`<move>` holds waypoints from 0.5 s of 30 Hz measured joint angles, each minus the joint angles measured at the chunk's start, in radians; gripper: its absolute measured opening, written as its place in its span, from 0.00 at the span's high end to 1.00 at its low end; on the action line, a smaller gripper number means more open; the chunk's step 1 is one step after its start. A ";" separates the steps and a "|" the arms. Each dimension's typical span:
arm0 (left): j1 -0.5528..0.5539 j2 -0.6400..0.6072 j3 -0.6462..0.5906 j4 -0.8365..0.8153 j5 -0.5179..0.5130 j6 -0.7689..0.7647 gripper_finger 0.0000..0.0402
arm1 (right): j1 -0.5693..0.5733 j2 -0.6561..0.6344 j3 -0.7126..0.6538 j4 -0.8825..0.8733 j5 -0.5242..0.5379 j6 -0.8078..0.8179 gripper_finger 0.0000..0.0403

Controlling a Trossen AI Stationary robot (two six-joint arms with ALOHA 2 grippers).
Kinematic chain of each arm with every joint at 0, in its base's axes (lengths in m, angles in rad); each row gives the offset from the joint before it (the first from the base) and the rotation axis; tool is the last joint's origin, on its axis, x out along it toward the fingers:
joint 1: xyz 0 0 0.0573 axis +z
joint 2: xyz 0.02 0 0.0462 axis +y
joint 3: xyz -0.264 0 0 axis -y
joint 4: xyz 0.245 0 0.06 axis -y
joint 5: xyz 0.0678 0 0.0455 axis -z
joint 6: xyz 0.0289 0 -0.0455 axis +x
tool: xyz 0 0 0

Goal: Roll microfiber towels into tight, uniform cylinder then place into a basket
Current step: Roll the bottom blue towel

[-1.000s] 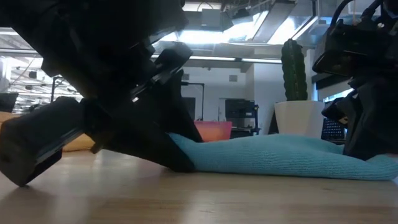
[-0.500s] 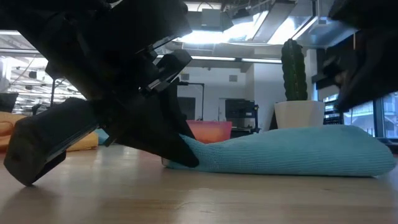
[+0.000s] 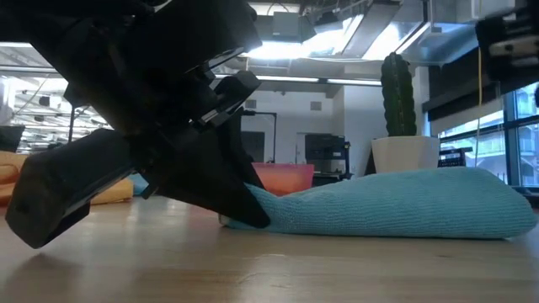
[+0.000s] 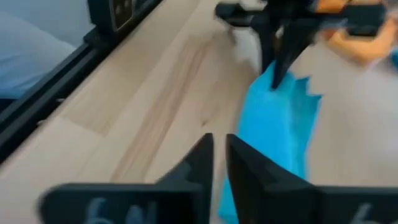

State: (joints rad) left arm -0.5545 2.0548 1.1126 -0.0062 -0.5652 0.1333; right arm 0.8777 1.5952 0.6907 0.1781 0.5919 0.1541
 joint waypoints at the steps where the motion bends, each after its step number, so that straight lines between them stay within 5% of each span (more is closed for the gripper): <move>1: 0.000 0.000 0.000 0.000 0.002 0.000 0.99 | 0.000 0.006 0.000 0.000 -0.013 0.017 0.83; 9: 0.001 0.000 0.000 0.000 0.008 -0.008 0.99 | -0.020 0.050 0.017 -0.015 -0.039 -0.003 0.43; 15: 0.004 0.000 0.000 -0.001 0.019 -0.022 0.99 | -0.018 0.185 0.211 -0.315 0.038 -0.030 0.40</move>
State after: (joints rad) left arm -0.5506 2.0544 1.1126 -0.0074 -0.5461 0.1111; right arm 0.8592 1.7806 0.9016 -0.1371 0.6297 0.1244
